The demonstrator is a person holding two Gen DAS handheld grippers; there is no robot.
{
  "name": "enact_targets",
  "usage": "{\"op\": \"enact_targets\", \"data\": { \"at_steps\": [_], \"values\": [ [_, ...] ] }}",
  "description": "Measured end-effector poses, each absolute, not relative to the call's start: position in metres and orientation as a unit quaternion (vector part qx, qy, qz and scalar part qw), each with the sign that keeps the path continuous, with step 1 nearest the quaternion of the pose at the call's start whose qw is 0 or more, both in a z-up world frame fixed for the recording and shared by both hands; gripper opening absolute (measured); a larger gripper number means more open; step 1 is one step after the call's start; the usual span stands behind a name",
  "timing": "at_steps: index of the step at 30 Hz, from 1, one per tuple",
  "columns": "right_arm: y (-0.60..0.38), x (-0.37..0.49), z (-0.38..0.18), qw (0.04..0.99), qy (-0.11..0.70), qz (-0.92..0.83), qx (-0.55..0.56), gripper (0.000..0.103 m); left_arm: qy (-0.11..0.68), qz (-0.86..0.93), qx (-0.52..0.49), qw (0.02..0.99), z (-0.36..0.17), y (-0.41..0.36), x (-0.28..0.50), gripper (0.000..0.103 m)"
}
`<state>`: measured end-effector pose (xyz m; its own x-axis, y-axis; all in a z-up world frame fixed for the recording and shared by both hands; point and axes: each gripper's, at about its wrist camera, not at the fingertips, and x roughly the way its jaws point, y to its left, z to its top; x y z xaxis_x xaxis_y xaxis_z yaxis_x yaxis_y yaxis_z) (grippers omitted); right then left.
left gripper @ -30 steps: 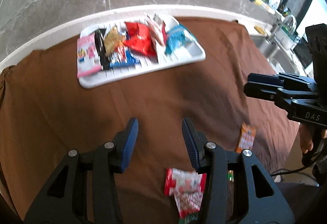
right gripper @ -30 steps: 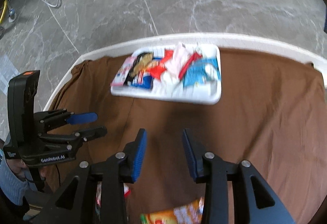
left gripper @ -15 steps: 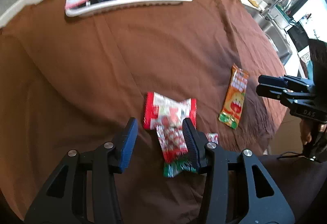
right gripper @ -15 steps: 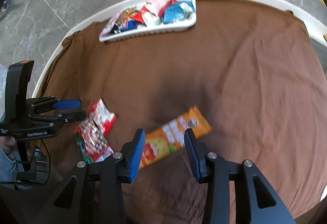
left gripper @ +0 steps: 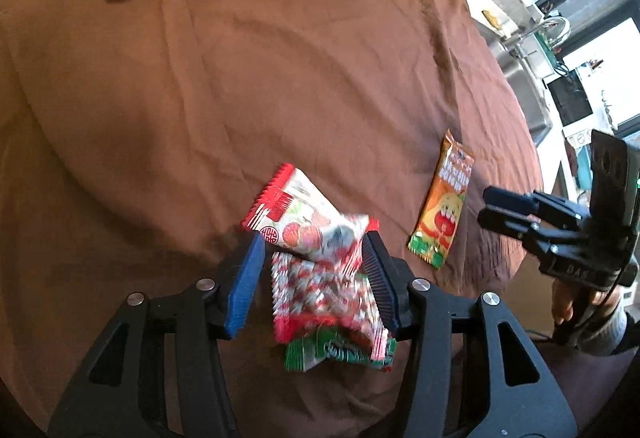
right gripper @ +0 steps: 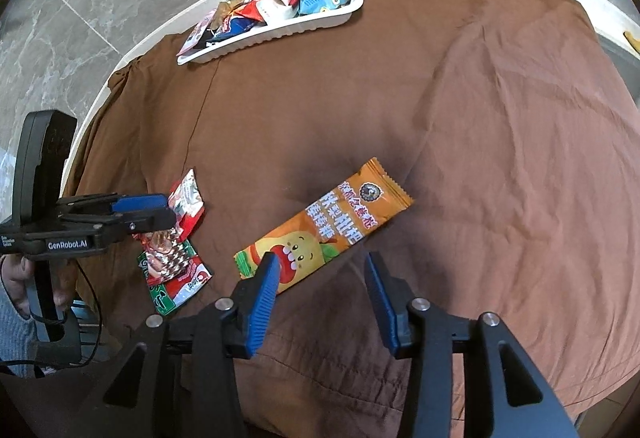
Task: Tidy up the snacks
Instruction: 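Grasp the red-white candy bag with the left tool while the right tool grasps the orange bar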
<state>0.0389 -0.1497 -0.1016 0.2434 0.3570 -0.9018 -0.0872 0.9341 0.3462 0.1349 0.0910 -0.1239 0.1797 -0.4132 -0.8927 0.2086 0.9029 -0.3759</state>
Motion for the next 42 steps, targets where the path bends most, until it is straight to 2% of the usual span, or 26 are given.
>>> {"op": "enact_targets", "data": {
  "at_steps": [8,18,26,42],
  "values": [
    [-0.150,0.042,-0.107,0.777,0.603,0.134,0.120,0.053,0.603,-0.202,-0.057,0.769,-0.123,0.072,0.146,0.049],
    [-0.141,0.048,-0.111,0.774,0.607,0.141,0.115,0.053,0.601,-0.190,0.009,0.777,-0.125,0.046,0.138,0.049],
    [-0.124,0.064,-0.114,0.781,0.595,0.158,0.103,0.053,0.598,-0.192,0.011,0.778,-0.126,0.042,0.139,0.049],
    [-0.086,0.085,-0.120,0.793,0.586,0.165,0.012,0.053,0.590,-0.187,0.025,0.785,-0.127,0.039,0.135,0.049]
  ]
}}
